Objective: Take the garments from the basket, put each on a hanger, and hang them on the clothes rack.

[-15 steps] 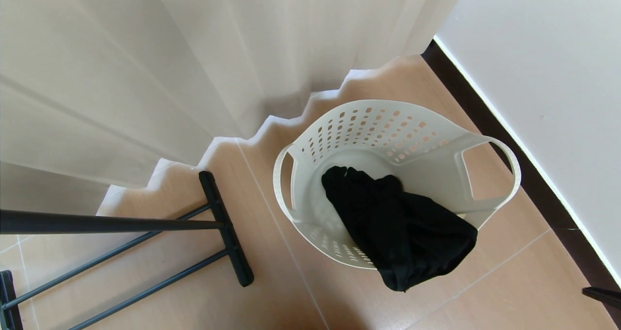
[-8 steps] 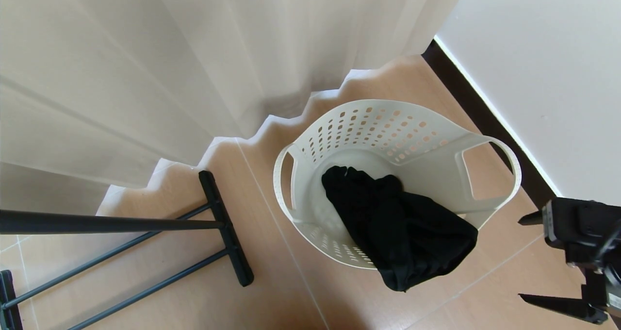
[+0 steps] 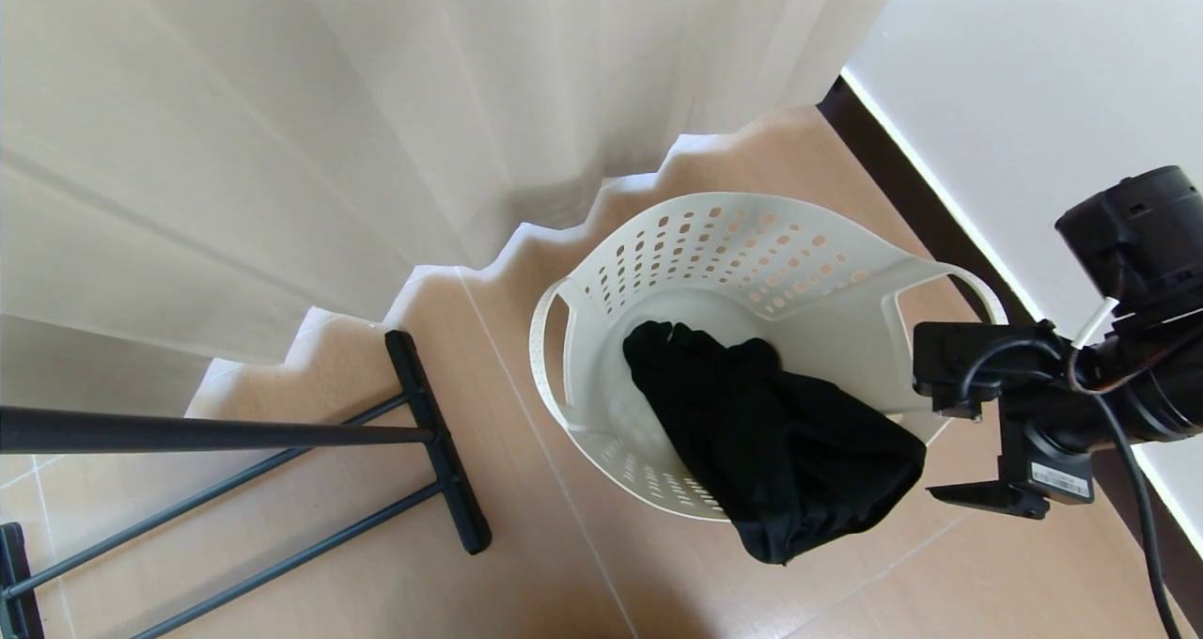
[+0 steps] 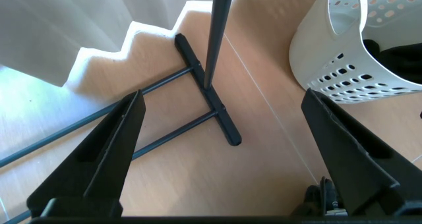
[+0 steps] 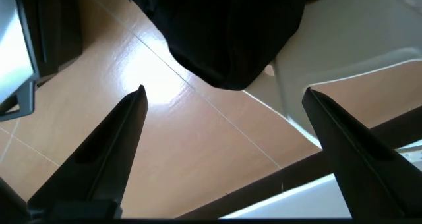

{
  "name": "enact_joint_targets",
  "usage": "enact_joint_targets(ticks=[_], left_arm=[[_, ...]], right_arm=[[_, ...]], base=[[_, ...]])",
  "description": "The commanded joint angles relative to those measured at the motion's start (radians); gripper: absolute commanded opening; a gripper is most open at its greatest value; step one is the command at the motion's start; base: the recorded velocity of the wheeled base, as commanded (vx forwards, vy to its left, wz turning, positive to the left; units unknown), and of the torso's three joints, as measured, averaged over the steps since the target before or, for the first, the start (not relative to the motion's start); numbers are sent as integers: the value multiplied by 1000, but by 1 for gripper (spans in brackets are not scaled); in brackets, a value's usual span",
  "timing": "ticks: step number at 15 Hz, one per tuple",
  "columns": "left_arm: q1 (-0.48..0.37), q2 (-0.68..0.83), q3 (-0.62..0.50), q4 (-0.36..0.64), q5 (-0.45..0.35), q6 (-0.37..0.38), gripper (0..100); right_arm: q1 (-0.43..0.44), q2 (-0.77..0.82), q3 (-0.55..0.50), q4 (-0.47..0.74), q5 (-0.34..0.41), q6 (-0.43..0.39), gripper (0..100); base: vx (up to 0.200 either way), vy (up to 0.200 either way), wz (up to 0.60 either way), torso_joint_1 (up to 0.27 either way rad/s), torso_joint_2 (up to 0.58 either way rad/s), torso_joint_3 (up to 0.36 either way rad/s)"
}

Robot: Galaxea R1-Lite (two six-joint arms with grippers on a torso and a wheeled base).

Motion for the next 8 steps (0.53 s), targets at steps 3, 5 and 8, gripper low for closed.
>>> enact_joint_targets(ticks=[3, 5, 8], left_arm=[[0, 0, 0, 0, 0, 0, 100], [0, 0, 0, 0, 0, 0, 100], [0, 0, 0, 0, 0, 0, 100]], right_arm=[[14, 143, -20, -78, -40, 0, 100], [17, 225, -54, -161, -61, 0, 100], [37, 317, -153, -163, -61, 0, 100]], base=[[0, 0, 0, 0, 0, 0], [0, 0, 0, 0, 0, 0], [0, 0, 0, 0, 0, 0]])
